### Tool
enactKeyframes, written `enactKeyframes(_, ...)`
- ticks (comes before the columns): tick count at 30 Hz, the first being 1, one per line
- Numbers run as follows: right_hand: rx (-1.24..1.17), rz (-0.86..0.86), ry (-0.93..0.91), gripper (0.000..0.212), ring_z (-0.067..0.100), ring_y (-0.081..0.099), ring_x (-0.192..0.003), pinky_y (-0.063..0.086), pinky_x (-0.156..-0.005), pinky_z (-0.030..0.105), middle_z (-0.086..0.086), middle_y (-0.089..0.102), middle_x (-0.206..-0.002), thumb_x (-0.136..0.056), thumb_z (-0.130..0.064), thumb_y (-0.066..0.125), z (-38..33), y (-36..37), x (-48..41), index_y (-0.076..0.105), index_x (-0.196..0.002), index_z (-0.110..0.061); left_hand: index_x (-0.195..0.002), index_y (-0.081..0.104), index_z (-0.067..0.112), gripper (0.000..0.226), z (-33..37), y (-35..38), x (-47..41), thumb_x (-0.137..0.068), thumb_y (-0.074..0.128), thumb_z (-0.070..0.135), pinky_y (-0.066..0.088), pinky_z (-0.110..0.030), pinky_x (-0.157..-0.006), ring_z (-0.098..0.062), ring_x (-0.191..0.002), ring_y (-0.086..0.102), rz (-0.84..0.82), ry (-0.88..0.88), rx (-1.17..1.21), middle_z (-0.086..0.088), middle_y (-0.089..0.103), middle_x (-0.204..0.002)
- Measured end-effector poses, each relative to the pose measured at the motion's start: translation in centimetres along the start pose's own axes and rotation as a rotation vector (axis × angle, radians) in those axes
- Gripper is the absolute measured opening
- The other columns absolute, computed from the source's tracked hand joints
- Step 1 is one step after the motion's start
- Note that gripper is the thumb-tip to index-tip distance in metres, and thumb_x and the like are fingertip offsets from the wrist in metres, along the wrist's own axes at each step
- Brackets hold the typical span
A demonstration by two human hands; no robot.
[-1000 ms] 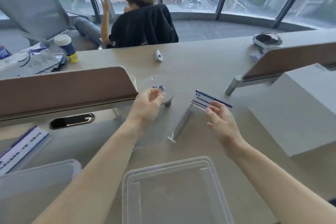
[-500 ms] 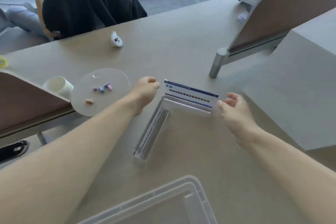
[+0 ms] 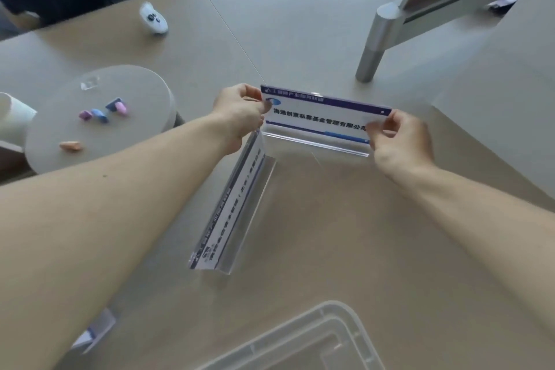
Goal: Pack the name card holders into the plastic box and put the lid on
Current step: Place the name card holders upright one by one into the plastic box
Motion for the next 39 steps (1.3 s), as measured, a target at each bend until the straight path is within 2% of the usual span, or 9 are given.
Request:
enactKeyframes(4, -0.023, 0.043, -0.028, 0.017, 0.02, 0.071, -0.085, 0.054, -0.079, 0.032, 0.0, 0.073, -0.088, -0.094, -0.034, 0.063, -1.0, -1.3, 0.1, 0.069, -0.093, -0.018, -0.086, 0.063, 0.016, 0.015, 1.2, -0.4, 0.8, -0.092, 0.074, 0.009, 0.06, -0.04, -0.096, -0.024, -0.091, 0.065, -0.029, 0.069, 0.036, -0.004, 0.068, -0.094)
enactKeyframes(8, -0.1, 0.031, -0.076, 0.02, 0.022, 0.073, -0.087, 0.058, -0.089, 0.044, -0.004, 0.073, -0.087, -0.093, -0.038, 0.064, -4.0, -4.3, 1.4, 0.067, -0.091, -0.019, -0.094, 0.067, 0.02, 0.007, 4.4, -2.2, 3.8, -0.093, 0.074, 0.021, 0.059, -0.046, -0.095, -0.023, -0.093, 0.072, 0.042, 0.259, -0.049, -0.005, 0.076, -0.102)
enactKeyframes(15, -0.225, -0.018, -0.363, 0.008, 0.014, 0.069, -0.087, 0.058, -0.087, 0.049, -0.015, 0.07, -0.086, -0.095, -0.038, 0.062, -14.6, -12.7, 7.5, 0.066, -0.088, -0.036, -0.093, 0.061, 0.032, 0.009, 13.5, -9.0, 15.9, -0.096, 0.068, 0.037, 0.061, -0.043, -0.091, -0.018, -0.1, 0.073, 0.124, 0.519, 0.001, 0.003, 0.074, -0.102)
enactKeyframes(20, -0.365, -0.092, -0.494, 0.017, 0.017, 0.069, -0.083, 0.056, -0.084, 0.055, 0.002, 0.073, -0.089, -0.096, -0.034, 0.063, -22.2, -17.6, 15.0, 0.062, -0.079, -0.036, -0.109, 0.054, 0.018, 0.016, 16.7, -14.8, 27.1, -0.102, 0.06, 0.031, 0.062, -0.044, -0.088, -0.01, -0.1, 0.074, 0.199, 0.614, 0.001, 0.007, 0.077, -0.103)
enactKeyframes(24, -0.467, -0.168, -0.561, 0.023, 0.009, 0.067, -0.075, 0.059, -0.082, 0.042, -0.014, 0.074, -0.082, -0.096, -0.028, 0.066, -26.8, -19.1, 21.6, 0.066, -0.082, -0.046, -0.106, 0.054, 0.015, 0.015, 16.5, -20.2, 35.6, -0.102, 0.061, 0.028, 0.062, -0.049, -0.083, -0.016, -0.097, 0.075, 0.29, 0.643, -0.031, 0.004, 0.074, -0.1)
enactKeyframes(28, -0.472, -0.319, -0.607, 0.034, 0.009, 0.066, -0.076, 0.06, -0.084, 0.05, -0.023, 0.07, -0.074, -0.096, -0.024, 0.066, -30.3, -17.7, 28.2, 0.066, -0.077, -0.052, -0.1, 0.052, 0.012, 0.01, 14.5, -26.4, 43.2, -0.103, 0.06, 0.019, 0.065, -0.044, -0.078, -0.018, -0.097, 0.077, 0.378, 0.622, -0.054, -0.003, 0.075, -0.108)
enactKeyframes(31, -0.464, -0.424, -0.664, 0.034, 0.013, 0.069, -0.083, 0.061, -0.083, 0.049, -0.025, 0.07, -0.076, -0.096, -0.024, 0.066, -32.7, -15.1, 33.4, 0.067, -0.078, -0.052, -0.098, 0.053, 0.018, 0.013, 12.3, -31.8, 48.4, -0.099, 0.065, 0.019, 0.065, -0.041, -0.078, -0.015, -0.098, 0.077, 0.455, 0.568, -0.082, 0.007, 0.076, -0.104)
enactKeyframes(36, -0.453, -0.526, -0.778, 0.017, 0.002, 0.07, -0.083, 0.059, -0.071, 0.023, -0.018, 0.074, -0.082, -0.095, -0.023, 0.067, -35.9, -9.2, 42.6, 0.066, -0.087, -0.038, -0.112, 0.054, 0.028, 0.04, 8.5, -40.4, 56.2, -0.085, 0.083, 0.021, 0.063, -0.035, -0.074, -0.014, -0.093, 0.076, 0.644, 0.581, -0.24, 0.006, 0.074, -0.103)
enactKeyframes(39, -0.439, -0.584, -0.786, 0.009, 0.003, 0.07, -0.082, 0.052, -0.067, 0.014, -0.011, 0.074, -0.084, -0.095, -0.022, 0.066, -37.2, -5.0, 48.6, 0.068, -0.089, -0.029, -0.117, 0.061, 0.034, 0.043, 6.6, -44.9, 59.9, -0.082, 0.084, 0.027, 0.059, -0.026, -0.09, -0.002, -0.101, 0.072, 0.651, 0.581, -0.497, 0.013, 0.074, -0.104)
Point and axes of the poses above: each hand's wrist, its own x-axis away from the middle knuckle, its own y-axis out of the palm, z = x × y, the point moved 2 cm from there along -x, towards the middle knuckle
